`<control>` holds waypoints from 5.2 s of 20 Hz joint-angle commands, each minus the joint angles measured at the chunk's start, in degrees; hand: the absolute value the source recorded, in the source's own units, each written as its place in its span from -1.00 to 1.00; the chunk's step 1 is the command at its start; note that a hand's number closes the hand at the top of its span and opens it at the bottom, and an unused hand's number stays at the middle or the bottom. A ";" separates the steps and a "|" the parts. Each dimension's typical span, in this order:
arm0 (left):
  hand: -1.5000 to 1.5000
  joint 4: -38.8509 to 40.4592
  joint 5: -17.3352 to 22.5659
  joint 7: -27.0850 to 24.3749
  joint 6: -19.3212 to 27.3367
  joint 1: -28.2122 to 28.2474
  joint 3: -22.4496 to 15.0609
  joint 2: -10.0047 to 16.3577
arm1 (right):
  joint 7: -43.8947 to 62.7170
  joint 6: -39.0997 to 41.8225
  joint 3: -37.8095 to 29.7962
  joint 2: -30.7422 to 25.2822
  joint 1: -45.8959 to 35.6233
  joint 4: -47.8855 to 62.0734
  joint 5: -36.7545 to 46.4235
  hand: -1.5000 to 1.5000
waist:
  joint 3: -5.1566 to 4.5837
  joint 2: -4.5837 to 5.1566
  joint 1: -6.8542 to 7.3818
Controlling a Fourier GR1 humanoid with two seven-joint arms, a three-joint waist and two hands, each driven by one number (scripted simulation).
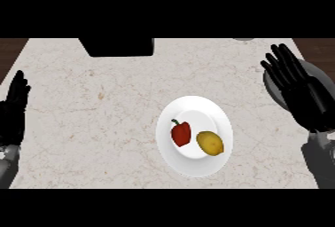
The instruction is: Pick the lemon from the plate and place it in the pan
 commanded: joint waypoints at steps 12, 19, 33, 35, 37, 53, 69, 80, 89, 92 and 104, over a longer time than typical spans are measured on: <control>0.00 -5.97 1.58 3.23 -14.31 -4.51 -12.91 -6.29 | -0.75 -9.00 21.13 -2.93 -2.85 25.30 36.78 -1.00 | 0.92 0.87 3.44; 0.00 -10.58 0.31 7.95 -14.82 -3.07 -12.44 -6.51 | 3.99 5.14 24.60 -5.25 -10.45 31.08 39.19 -1.00 | 0.79 0.25 3.16; 0.00 -8.36 -2.03 7.56 -14.68 -3.47 -12.81 -9.21 | 34.41 38.90 35.88 5.76 -29.28 33.97 40.45 -1.00 | 0.66 0.09 2.83; 0.00 -10.39 -2.82 8.48 -13.89 -2.71 -13.02 -9.67 | 34.87 40.48 35.62 8.43 -30.29 39.05 40.73 -1.00 | 0.76 0.25 3.25; 0.00 -9.87 -0.19 7.32 -16.74 -1.82 -9.85 -7.68 | 41.13 45.32 32.99 12.17 -33.36 39.53 37.13 -1.00 | 0.71 0.10 2.94; 0.00 -13.73 -6.50 11.67 -17.45 -0.13 -7.77 -13.07 | 42.79 44.50 32.26 13.18 -26.61 36.66 49.27 -1.00 | 0.80 0.19 2.36; 0.00 -11.11 -9.17 6.49 -24.77 2.94 -1.89 -14.58 | 33.01 45.75 32.92 12.11 -17.59 33.35 59.85 1.00 | 0.80 0.28 2.57; 0.00 -13.21 -8.79 9.88 -26.85 2.00 0.23 -14.83 | 29.79 46.26 33.58 13.16 -14.20 30.97 62.88 1.00 | 0.80 0.19 2.42; 0.00 -13.73 -11.56 12.48 -24.12 1.91 -0.36 -17.70 | 34.39 26.68 25.23 12.41 -10.82 15.69 68.83 1.00 | 0.92 -0.56 0.40; 0.00 -13.05 -11.08 11.29 -23.74 3.60 1.56 -16.79 | 35.63 14.42 19.30 9.64 -9.13 7.89 71.57 1.00 | 1.03 -1.77 -2.67; 0.00 -14.68 -13.34 10.40 -23.81 4.52 -0.52 -18.72 | 41.35 -3.64 20.59 3.58 7.20 -25.71 89.02 1.00 | 0.80 -0.14 0.88</control>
